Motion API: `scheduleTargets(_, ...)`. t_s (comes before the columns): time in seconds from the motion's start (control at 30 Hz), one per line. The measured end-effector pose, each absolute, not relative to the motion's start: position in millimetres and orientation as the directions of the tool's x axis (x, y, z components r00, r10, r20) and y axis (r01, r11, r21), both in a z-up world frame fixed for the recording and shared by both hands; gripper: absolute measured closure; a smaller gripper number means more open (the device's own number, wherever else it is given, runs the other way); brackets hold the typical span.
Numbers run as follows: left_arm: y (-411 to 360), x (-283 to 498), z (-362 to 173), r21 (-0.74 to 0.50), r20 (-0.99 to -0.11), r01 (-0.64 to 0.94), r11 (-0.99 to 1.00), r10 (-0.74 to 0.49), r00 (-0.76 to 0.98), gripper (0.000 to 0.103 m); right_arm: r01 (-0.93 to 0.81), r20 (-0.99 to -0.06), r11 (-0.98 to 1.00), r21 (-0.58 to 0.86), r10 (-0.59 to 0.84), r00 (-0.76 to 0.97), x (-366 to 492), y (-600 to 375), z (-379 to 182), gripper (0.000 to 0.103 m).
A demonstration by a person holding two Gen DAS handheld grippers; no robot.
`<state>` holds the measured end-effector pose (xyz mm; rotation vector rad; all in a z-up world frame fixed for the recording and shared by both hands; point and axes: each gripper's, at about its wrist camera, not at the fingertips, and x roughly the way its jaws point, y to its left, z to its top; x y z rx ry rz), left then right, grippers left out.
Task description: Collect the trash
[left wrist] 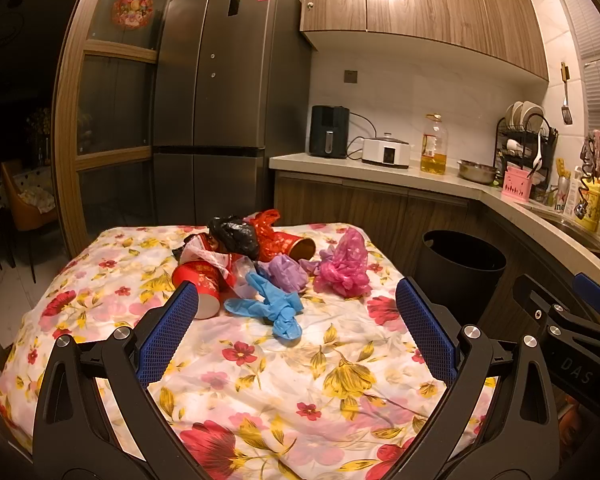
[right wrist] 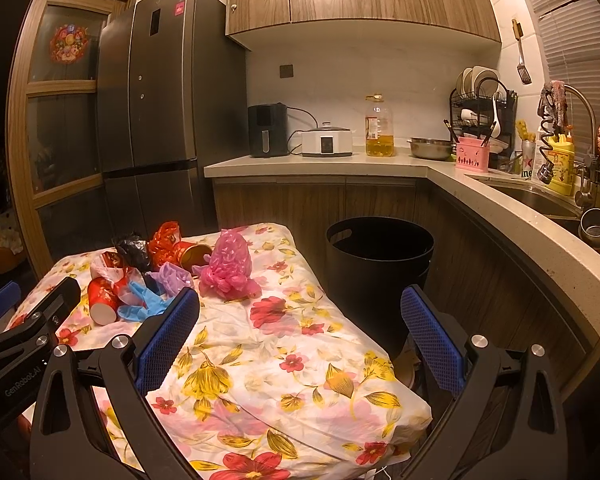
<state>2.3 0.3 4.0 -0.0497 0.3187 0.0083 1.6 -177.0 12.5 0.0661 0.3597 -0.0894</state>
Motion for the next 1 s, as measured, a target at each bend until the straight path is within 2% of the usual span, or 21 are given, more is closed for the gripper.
scheduleTargets(1.0,2.0,0.8,7.6,-0.05,-0.31,-0.016,0.999,0.0,0.951,0.006,0.1,-0.347,0.994,0.05,-0.076,0.935,-0.5,-178.0,14.3,0.005)
